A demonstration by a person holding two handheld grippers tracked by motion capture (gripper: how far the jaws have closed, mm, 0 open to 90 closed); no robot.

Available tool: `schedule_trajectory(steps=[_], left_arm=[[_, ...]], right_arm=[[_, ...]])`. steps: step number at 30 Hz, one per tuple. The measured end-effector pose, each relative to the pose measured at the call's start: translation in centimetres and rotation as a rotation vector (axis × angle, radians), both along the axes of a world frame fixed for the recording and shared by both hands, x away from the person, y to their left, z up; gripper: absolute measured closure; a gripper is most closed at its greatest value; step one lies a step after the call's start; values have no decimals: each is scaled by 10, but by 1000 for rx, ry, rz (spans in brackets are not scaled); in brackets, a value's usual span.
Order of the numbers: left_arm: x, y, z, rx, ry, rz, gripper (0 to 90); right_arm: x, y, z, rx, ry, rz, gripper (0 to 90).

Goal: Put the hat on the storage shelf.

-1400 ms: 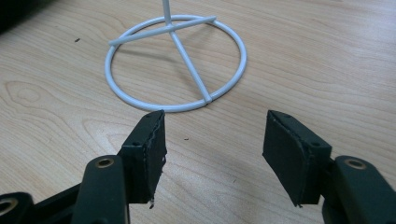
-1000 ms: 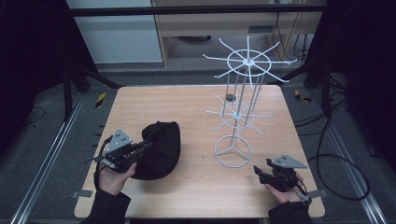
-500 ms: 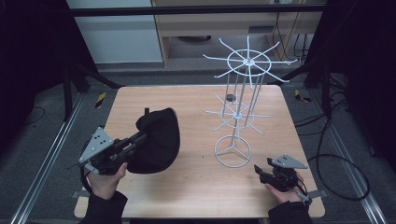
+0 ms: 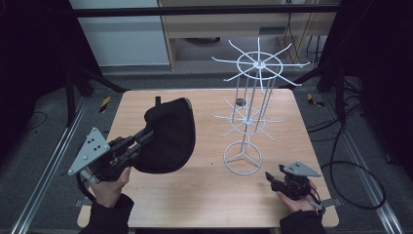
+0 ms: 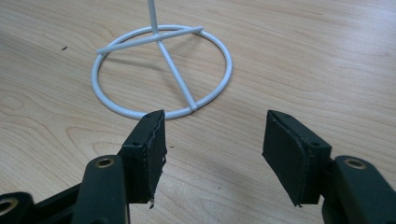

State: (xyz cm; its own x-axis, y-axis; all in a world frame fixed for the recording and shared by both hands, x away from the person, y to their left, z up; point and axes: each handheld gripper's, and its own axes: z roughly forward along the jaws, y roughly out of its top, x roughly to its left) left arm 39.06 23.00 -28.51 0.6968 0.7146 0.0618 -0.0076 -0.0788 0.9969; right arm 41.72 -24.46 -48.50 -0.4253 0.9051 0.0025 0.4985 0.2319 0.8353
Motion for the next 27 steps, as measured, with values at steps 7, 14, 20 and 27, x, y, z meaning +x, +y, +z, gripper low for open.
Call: schedule_trajectory(steps=[7,14,20,27], left_arm=[[0,-11,16,-49,-19,-29,816],[-3,-15,34,-103,-64,-76,816],[-6,-17,52,-140,-110,-94,816],[-5,-23,67,-170,-126,-121,816]], right_arm=[[0,0,0,-1,-2,0,393],[1,0,0,-5,-5,-1,392],[1,0,0,-6,-5,-1,392],[1,-1,0,-7,-7,-1,391]])
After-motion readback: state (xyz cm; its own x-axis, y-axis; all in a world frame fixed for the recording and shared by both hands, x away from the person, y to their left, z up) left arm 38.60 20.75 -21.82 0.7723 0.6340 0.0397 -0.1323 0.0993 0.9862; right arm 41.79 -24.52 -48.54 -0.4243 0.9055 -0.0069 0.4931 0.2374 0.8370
